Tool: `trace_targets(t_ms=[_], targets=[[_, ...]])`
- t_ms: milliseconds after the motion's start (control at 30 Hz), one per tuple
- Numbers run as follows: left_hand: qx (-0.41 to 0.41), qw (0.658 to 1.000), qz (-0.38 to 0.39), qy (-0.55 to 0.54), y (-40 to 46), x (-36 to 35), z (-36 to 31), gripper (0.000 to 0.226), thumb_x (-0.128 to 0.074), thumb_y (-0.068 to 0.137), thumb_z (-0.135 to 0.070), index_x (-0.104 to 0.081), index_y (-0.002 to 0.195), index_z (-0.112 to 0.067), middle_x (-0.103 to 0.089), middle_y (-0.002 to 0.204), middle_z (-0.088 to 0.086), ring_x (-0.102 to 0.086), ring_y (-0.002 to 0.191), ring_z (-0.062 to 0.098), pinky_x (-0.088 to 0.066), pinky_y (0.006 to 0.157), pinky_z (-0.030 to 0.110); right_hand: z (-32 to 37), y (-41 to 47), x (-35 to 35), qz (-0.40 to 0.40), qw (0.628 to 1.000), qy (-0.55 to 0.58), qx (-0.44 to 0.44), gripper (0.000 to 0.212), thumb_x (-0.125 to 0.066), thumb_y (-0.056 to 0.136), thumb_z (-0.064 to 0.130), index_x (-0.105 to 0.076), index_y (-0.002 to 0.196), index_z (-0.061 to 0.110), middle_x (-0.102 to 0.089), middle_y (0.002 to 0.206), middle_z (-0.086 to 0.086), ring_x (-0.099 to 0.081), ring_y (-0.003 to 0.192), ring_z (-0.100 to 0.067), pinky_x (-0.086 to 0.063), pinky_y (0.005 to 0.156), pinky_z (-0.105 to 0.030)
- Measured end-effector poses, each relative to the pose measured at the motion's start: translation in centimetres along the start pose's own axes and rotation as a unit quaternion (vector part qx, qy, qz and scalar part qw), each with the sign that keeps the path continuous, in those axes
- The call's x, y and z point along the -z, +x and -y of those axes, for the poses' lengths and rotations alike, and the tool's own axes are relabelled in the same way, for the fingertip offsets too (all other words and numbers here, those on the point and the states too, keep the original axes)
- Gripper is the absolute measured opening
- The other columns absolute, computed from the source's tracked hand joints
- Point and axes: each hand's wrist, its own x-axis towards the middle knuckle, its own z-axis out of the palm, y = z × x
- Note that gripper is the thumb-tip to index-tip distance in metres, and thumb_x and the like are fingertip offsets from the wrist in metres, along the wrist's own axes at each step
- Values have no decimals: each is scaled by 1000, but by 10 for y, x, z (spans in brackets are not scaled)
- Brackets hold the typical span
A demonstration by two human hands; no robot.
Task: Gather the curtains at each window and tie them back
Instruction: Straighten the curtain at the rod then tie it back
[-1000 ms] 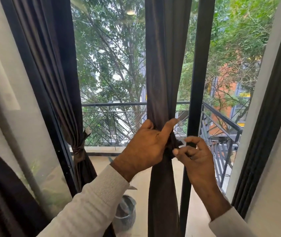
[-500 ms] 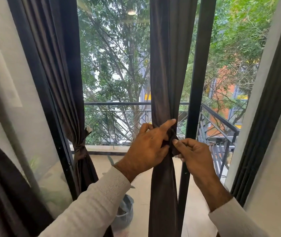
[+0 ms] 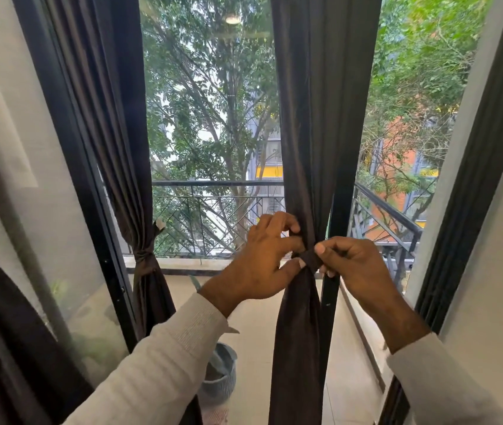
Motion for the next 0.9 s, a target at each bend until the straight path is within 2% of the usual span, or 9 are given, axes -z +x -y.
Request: trace_targets(t_ms=[67, 133, 267, 433, 600, 700, 767, 900], targets=[[30, 996, 56, -64, 1, 2, 2, 28, -80, 84, -36, -68, 104, -20, -41, 133, -1, -39, 126, 23, -39, 109, 53, 1, 5, -1, 0, 999, 33, -29, 18, -71, 97, 17, -80, 86, 6, -68, 61, -11, -60, 53, -12, -52, 53, -20], [41, 994, 74, -63, 3, 4, -1, 34, -83, 79, -38, -65, 102, -20, -39, 132, -2, -37, 126, 22, -37, 110, 50, 3, 6, -3, 16, 993, 96, -72, 23, -72, 93, 25, -78, 82, 5, -66, 60, -8, -57, 53, -14, -48, 50, -22], [36, 998, 8, -43, 5, 7, -6, 26, -85, 86, -40, -67, 92, -22, -47, 121, -4, -46, 116, 21, -41, 102, 49, 11, 10, -3, 34, 975, 160, -149, 27, -73, 93, 25, -77, 86, 0, -65, 66, -11, -58, 57, -14, -49, 53, -26], [-16, 997, -19, 74, 6, 14, -7, 24, -73, 96, -45, -77, 106, -23, -59, 114, -3, -55, 110, 22, -35, 92, 40, 19, 15, 1, 50, 964, 174, -194, 25, -70, 99, 21, -73, 90, -2, -65, 70, -10, -58, 57, -14, -47, 54, -25], [-40, 987, -71, 136, 3, 17, -17, 28, -55, 97, -32, -71, 116, -19, -73, 103, -3, -66, 102, 24, -39, 102, 48, 20, 16, 7, 73, 960, 181, -202, 24, -70, 100, 24, -73, 92, 2, -66, 74, -9, -58, 57, -14, -51, 54, -23], [-48, 986, -83, 140, 2, 13, -20, 20, -52, 101, -29, -69, 109, -20, -75, 94, -4, -71, 95, 23, -39, 110, 51, 17, 17, 9, 80, 954, 204, -206, 22, -66, 101, 20, -72, 97, -2, -66, 78, -12, -60, 61, -15, -56, 60, -24], [-47, 985, -87, 144, 2, 11, -17, 23, -51, 103, -30, -72, 106, -21, -76, 96, -4, -72, 95, 22, -39, 111, 50, 15, 17, 13, 91, 951, 210, -210, 21, -62, 103, 13, -71, 107, -6, -67, 85, -17, -63, 67, -16, -59, 68, -27], [-76, 974, -116, 180, 1, 11, -12, 10, -67, 100, -24, -76, 102, -22, -75, 104, -3, -68, 97, 24, -40, 93, 42, 19, 12, 19, 103, 947, 205, -223, 18, -60, 103, 3, -73, 113, -5, -73, 85, -16, -69, 72, -18, -61, 73, -30]])
